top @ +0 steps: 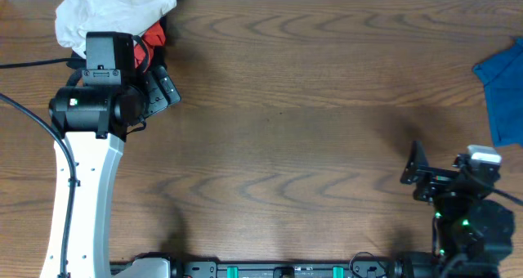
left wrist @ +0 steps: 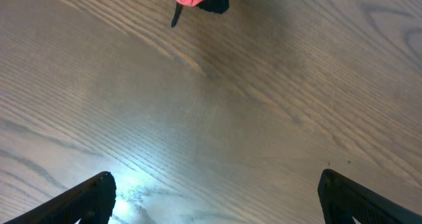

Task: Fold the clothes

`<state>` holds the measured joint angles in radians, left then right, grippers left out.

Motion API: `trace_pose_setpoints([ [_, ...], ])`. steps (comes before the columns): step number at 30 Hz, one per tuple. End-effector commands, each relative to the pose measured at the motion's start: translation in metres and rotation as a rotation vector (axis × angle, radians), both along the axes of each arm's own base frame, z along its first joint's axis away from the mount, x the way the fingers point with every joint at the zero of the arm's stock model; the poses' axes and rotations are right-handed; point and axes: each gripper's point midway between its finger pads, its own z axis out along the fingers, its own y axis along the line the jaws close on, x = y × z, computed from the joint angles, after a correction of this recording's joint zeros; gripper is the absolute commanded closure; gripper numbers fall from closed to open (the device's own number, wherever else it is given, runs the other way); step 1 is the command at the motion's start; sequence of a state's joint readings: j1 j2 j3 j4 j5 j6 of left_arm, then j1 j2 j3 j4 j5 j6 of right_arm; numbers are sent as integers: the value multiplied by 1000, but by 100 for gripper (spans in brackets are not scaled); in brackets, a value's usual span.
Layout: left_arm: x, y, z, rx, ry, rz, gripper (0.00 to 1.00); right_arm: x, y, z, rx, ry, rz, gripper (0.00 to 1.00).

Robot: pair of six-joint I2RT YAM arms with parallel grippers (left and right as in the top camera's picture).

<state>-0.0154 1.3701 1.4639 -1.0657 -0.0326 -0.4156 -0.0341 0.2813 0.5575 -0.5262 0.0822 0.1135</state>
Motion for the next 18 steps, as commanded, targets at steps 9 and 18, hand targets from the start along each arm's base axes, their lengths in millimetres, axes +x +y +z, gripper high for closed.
trace_pose_setpoints([
  [9, 1, -1, 1, 1, -2, 3, 2, 13, 22, -35, -20, -241, 130, 1],
  [18, 1, -1, 0, 1, -2, 3, 2, 21, 26, -40, -32, -379, 156, 1],
])
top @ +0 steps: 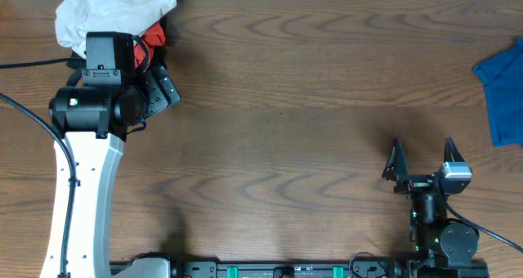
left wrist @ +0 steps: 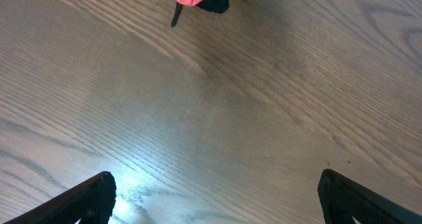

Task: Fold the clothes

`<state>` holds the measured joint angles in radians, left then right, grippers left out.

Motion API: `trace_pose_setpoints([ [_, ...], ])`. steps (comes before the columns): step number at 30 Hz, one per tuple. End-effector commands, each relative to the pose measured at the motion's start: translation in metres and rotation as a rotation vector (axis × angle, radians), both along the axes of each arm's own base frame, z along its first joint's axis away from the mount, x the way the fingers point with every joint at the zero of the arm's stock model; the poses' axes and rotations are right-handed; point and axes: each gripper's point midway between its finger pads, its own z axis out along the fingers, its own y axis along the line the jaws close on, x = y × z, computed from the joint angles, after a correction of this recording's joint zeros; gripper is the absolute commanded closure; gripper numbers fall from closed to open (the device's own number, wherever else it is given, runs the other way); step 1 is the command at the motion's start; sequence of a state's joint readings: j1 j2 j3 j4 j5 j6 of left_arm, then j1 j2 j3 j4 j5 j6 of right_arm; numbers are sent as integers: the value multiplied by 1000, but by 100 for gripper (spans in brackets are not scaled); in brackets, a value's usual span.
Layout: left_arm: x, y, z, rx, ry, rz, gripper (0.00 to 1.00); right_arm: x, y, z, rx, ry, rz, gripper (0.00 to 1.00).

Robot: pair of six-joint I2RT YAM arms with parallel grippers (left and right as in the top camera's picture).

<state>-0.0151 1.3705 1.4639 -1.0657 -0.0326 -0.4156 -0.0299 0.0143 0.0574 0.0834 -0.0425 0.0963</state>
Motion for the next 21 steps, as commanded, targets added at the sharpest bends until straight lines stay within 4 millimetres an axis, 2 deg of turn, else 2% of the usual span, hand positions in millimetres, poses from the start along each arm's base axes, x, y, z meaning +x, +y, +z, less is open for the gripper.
trace_pose_setpoints([
  [1, 1, -1, 1, 1, -2, 2, 2, 2, 6, -8, -16, -19, 30, 1],
  [10, 1, -1, 1, 1, -2, 2, 2, 3, 8, -13, -58, 0, 38, 1],
  [18, 1, -1, 1, 1, -2, 2, 2, 4, 8, -34, -102, 83, 37, 1],
  [21, 1, -1, 1, 1, -2, 2, 2, 4, 8, -50, -134, 147, 38, 1],
])
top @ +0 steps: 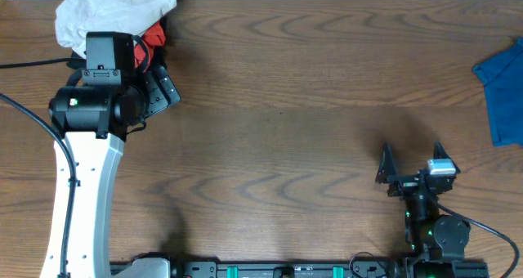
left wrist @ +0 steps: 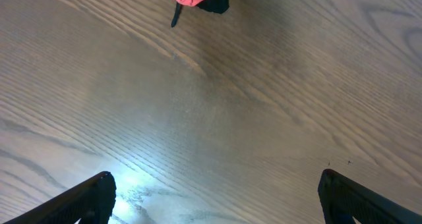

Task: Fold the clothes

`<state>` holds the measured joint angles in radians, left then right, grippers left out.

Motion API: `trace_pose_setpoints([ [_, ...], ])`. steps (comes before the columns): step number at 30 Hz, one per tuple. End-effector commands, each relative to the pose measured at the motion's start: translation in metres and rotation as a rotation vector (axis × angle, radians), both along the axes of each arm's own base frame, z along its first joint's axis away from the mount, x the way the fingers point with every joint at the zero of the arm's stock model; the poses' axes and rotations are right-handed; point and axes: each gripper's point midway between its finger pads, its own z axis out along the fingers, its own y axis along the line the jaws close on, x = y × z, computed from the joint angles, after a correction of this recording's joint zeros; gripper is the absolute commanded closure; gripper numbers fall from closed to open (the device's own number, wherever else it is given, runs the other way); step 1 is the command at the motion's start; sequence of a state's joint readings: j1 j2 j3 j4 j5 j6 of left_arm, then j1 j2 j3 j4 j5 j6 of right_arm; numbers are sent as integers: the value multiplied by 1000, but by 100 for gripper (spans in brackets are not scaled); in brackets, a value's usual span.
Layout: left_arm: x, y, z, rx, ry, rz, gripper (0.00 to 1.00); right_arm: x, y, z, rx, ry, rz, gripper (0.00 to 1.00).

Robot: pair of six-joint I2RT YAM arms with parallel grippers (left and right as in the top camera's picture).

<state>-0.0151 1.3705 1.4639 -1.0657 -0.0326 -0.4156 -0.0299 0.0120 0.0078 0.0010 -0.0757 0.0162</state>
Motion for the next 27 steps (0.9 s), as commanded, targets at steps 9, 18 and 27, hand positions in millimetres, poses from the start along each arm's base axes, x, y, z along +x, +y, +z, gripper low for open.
trace_pose_setpoints([
  [9, 1, -1, 1, 1, -2, 2, 2, -1, 2, -16, -150, 56, 18, 1],
  [18, 1, -1, 1, 1, -2, 2, 2, -1, 2, -16, -150, 56, 17, 1],
  [27, 1, -1, 1, 1, -2, 2, 2, -1, 2, -16, -150, 56, 17, 1],
])
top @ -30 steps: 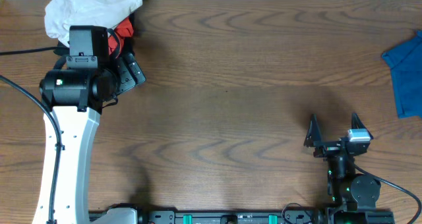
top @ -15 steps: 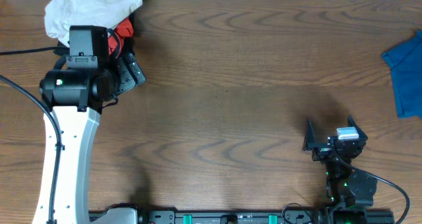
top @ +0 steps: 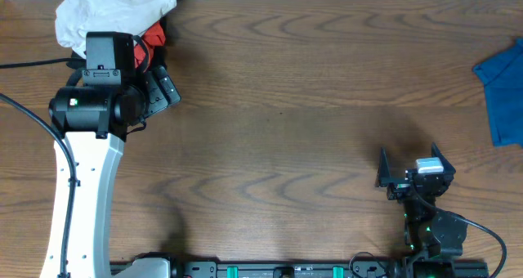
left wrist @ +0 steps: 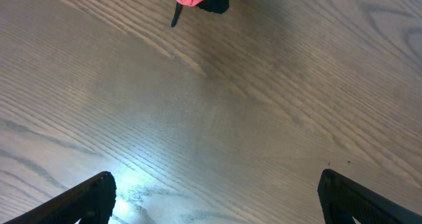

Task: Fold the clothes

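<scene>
A heap of clothes lies at the far left corner: a white garment (top: 110,8) on top, with red cloth (top: 151,39) and some black cloth under it. In the left wrist view the red cloth peeks in at the top edge. My left gripper (top: 161,90) hovers just in front of the heap, open, with bare wood between its fingertips (left wrist: 89,197). A blue garment (top: 502,90) lies at the right edge. My right gripper (top: 409,168) stands open near the front right, holding nothing.
The wooden table (top: 286,106) fills the overhead view. A black cable (top: 33,63) runs in from the left edge behind the left arm. The arms' mounts sit along the front edge.
The right arm's wrist has turned slightly and drawn a little nearer the front edge. The left arm and the clothes have not moved.
The right arm was at the front right, close to the blue garment's side. It then stood further left with its open fingers pointing away, and has since sunk toward the front edge. The left gripper stayed open in front of the heap throughout.
</scene>
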`<state>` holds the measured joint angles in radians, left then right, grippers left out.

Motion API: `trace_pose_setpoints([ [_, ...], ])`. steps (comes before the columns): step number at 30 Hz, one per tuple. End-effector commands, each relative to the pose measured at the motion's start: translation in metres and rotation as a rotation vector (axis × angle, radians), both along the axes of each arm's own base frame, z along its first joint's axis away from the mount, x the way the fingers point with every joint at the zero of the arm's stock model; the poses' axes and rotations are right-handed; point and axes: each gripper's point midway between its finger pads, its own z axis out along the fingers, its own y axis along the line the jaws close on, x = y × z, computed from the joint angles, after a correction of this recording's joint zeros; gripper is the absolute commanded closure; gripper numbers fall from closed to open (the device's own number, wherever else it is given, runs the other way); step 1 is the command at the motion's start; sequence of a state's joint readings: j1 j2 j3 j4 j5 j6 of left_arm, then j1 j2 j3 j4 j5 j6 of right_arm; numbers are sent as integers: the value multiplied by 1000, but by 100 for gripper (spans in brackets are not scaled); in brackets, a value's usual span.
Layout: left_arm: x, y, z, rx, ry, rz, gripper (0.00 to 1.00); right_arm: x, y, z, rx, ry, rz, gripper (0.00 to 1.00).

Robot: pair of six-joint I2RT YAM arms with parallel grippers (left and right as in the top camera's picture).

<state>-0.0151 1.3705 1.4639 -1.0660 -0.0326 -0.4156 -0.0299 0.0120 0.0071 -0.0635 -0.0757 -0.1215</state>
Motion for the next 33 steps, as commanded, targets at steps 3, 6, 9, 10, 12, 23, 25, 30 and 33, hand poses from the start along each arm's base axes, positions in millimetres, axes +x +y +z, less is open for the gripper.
trace_pose_setpoints([
  [3, 1, -1, 1, 1, -2, 2, 2, 0, 2, 0, -14, -2, 12, 1],
  [6, 1, -1, 1, 1, -3, 2, 2, 0, 2, 0, -14, -2, 12, 1],
  [9, 0, -1, 0, 1, 1, 2, 2, 0, 2, 0, -14, -2, 12, 1],
  [10, -1, -1, 0, 1, 6, 2, 2, 0, 2, 0, -14, -2, 12, 1],
  [12, -3, -1, -1, 2, 16, 2, 2, 0, 2, 0, -14, -2, 12, 1],
  [23, -5, -12, -8, 38, -79, -98, 2, 0, 2, 0, -14, -2, 12, 1],
  [25, -6, -15, -14, 58, -141, -135, 2, 0, 2, 0, -14, -2, 12, 1],
  [30, -19, -13, -37, 77, -316, -151, 2, 0, 2, 0, -14, -2, 12, 1],
  [33, -28, -14, -46, 99, -458, -172, 2, 0, 2, 0, -14, -2, 12, 1],
])
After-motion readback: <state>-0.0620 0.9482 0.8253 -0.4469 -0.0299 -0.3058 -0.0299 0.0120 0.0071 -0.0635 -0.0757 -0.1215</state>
